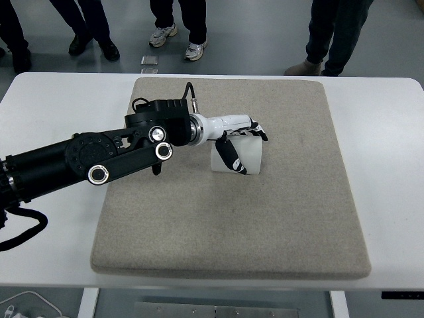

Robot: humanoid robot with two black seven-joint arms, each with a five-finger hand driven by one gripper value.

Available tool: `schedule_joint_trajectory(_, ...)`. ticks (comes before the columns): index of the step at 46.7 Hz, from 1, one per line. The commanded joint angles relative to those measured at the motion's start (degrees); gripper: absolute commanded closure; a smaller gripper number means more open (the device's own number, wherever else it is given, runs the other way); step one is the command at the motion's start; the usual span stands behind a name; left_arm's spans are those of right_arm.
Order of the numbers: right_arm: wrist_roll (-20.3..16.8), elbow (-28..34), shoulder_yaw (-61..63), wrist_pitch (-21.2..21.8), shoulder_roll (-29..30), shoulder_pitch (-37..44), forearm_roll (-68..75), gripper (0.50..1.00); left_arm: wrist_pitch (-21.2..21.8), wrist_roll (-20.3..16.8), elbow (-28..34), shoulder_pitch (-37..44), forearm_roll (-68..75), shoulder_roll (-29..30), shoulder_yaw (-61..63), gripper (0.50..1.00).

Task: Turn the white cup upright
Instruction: 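Close the left hand's fingers around the cup body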

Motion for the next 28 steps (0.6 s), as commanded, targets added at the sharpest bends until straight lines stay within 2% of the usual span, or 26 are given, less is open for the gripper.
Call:
schedule_joint_trajectory(1, 0.0, 0.0, 0.0, 0.01, 0.0, -0.02, 0.03, 0.57, 0.08, -0.02, -0.02, -0.25, -0.84, 0.09, -0.4, 1.0)
schedule_joint_trajectory(19, 0.0, 0.0, 0.0, 0.01, 0.0, -0.02, 0.03, 0.57, -0.97, -0.64, 1.48, -0.17, -6.46, 0.88, -7.16, 1.0)
schedule_joint_trajectory(28, 0.0, 0.0, 0.0, 0.01, 0.0, 0.07, 0.03, 0.57, -1.32, -2.74, 3.32, 0.63, -13.93, 0.97, -12.43, 1.0)
